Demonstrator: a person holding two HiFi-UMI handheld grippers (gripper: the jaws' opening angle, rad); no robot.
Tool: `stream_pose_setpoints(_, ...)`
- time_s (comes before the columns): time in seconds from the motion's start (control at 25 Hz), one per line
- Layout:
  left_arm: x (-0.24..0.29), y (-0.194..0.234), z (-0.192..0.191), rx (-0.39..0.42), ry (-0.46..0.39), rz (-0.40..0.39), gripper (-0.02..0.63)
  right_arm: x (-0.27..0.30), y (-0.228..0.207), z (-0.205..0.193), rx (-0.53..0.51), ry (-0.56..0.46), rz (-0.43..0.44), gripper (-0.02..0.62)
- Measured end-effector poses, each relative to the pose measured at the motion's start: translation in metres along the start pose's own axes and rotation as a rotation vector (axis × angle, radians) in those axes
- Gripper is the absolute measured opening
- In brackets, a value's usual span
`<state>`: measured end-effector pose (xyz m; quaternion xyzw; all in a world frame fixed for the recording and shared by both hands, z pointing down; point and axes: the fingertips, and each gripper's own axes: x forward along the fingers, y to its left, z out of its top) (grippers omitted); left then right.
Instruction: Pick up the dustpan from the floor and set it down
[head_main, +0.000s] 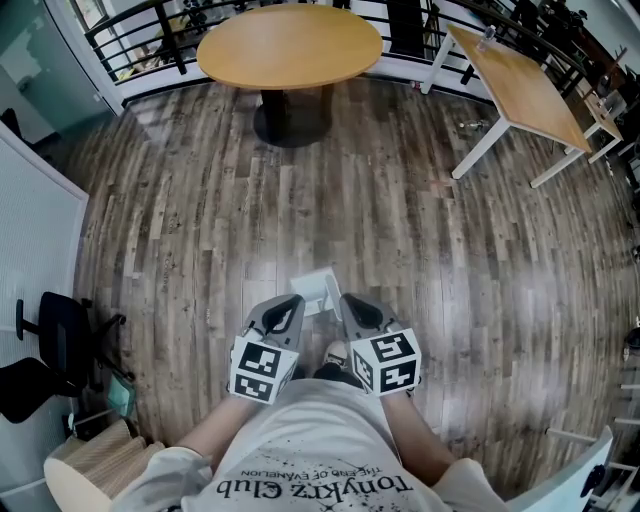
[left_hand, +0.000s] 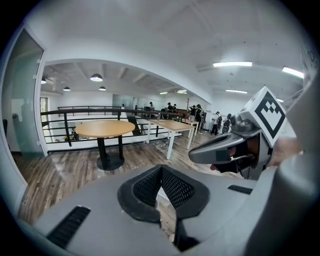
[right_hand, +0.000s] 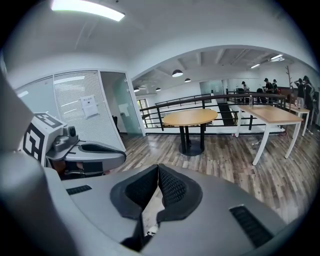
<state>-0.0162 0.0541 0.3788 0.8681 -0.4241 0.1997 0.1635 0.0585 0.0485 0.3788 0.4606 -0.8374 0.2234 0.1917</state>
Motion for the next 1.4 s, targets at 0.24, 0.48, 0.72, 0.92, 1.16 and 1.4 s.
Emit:
stream_pose_setpoints(0.24,-0.002,0.007,-0.002,0.000,-0.007,0.010,0.023,0.004,0.004,0.002,-0.003,0.000,0.006,0.026)
stream_pose_setpoints(0.48,-0.005,0.005,-0.004,0.000,-0.003,0.012,0.023,0.002,0.005,0.002,-0.001,-0.008,0.006,0.025)
stream_pose_setpoints(0.72,-0.006,0.003,-0.004,0.005,-0.001,0.010,0.023,0.001,0.007,0.002,-0.001,-0.009,0.016,0.025)
stream_pose_setpoints(0.92,-0.009,0.002,-0.002,0.008,-0.008,0.011,0.023,0.001,0.010,0.002,0.000,-0.010,0.028,0.025)
stream_pose_setpoints(1.16,-0.012,0.004,-0.004,0.005,0.000,0.019,0.023,0.002,0.015,0.003,-0.006,-0.010,0.048,0.025)
stream_pose_setpoints(1.4,-0.018,0.009,-0.006,-0.003,0.007,0.023,0.023,0.006,0.022,0.005,-0.014,-0.011,0.057,0.025)
